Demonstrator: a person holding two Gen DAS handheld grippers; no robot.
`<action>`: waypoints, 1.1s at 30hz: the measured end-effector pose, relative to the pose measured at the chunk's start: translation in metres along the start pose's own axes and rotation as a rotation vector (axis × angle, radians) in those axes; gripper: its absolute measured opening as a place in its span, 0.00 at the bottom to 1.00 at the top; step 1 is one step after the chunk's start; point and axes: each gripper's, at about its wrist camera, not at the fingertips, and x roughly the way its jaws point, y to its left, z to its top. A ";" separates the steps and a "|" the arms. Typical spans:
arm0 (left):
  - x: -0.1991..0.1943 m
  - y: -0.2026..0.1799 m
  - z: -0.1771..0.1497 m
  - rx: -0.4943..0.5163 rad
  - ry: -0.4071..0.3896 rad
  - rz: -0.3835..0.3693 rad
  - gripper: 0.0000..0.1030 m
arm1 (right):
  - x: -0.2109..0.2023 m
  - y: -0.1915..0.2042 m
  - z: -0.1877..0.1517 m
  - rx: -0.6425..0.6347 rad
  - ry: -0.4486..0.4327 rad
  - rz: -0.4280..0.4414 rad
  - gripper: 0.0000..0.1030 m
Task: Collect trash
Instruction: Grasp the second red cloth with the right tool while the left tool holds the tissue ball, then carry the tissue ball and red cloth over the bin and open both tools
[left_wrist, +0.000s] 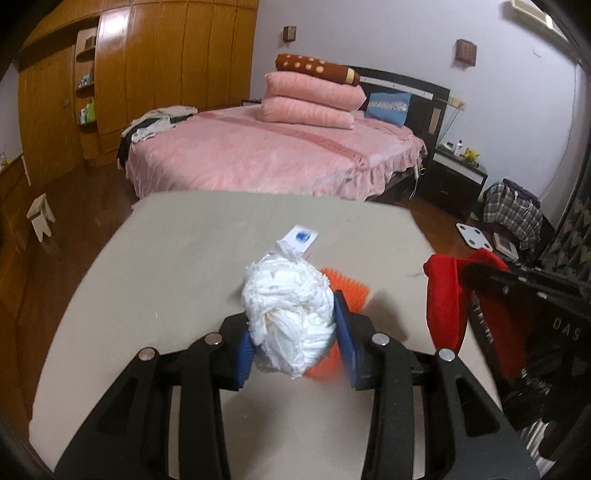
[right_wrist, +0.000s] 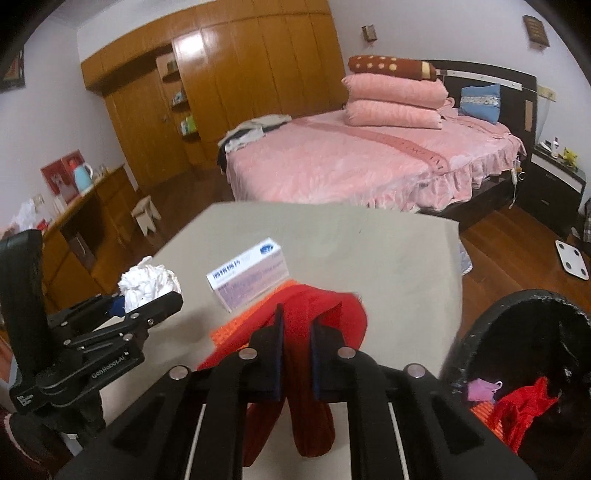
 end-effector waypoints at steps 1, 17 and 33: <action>-0.004 -0.004 0.004 0.004 -0.010 -0.006 0.36 | -0.007 -0.002 0.002 0.006 -0.015 0.000 0.11; -0.029 -0.089 0.034 0.090 -0.092 -0.133 0.36 | -0.095 -0.046 0.010 0.051 -0.151 -0.054 0.11; -0.005 -0.219 0.028 0.261 -0.099 -0.344 0.36 | -0.151 -0.142 -0.009 0.122 -0.183 -0.249 0.11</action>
